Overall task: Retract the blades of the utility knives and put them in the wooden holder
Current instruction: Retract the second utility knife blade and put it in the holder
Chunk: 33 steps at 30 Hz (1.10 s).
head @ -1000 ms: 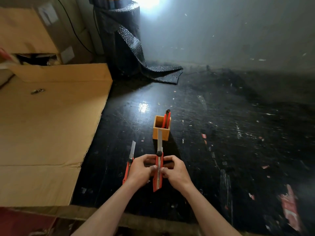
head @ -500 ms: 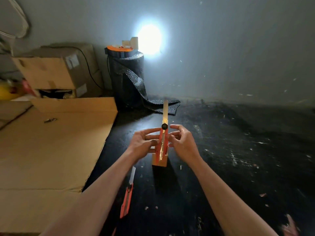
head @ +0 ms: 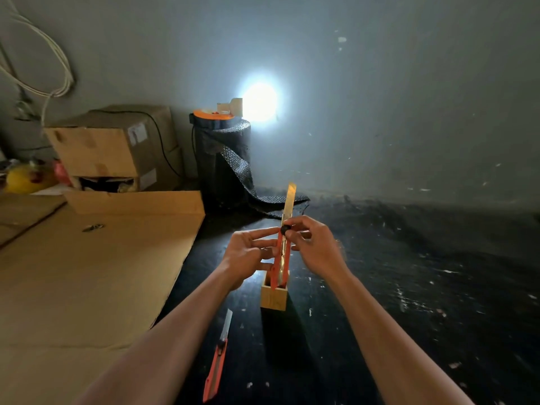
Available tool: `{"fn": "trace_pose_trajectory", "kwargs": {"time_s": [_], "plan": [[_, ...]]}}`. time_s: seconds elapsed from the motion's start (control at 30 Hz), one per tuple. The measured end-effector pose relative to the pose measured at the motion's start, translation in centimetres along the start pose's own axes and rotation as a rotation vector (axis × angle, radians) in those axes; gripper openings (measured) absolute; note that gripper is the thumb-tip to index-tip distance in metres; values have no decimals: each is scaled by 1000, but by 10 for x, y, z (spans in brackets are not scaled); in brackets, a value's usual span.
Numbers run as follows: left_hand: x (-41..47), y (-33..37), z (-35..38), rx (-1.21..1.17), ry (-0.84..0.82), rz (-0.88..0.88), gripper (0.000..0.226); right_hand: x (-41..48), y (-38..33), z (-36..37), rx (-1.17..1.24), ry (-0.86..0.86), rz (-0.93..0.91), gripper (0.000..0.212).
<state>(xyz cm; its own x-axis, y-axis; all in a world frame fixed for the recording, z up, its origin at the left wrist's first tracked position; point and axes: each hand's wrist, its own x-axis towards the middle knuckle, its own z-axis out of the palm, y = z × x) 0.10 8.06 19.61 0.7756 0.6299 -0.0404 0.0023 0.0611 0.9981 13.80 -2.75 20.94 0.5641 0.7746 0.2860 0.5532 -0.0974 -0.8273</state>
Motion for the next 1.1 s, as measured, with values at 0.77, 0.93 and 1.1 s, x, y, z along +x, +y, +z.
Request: {"fn": "trace_pose_trajectory", "kwargs": {"time_s": [0.77,0.93,1.1], "plan": [[4,9,10,-121,24,-70,44,-28,17,-5,41,-158,49,18],[10,7,9,-92,83,-36,44,-36,25,3,1,-185,58,17],[13,10,9,-45,111,19,45,-40,19,9,-42,-127,31,32]]}}
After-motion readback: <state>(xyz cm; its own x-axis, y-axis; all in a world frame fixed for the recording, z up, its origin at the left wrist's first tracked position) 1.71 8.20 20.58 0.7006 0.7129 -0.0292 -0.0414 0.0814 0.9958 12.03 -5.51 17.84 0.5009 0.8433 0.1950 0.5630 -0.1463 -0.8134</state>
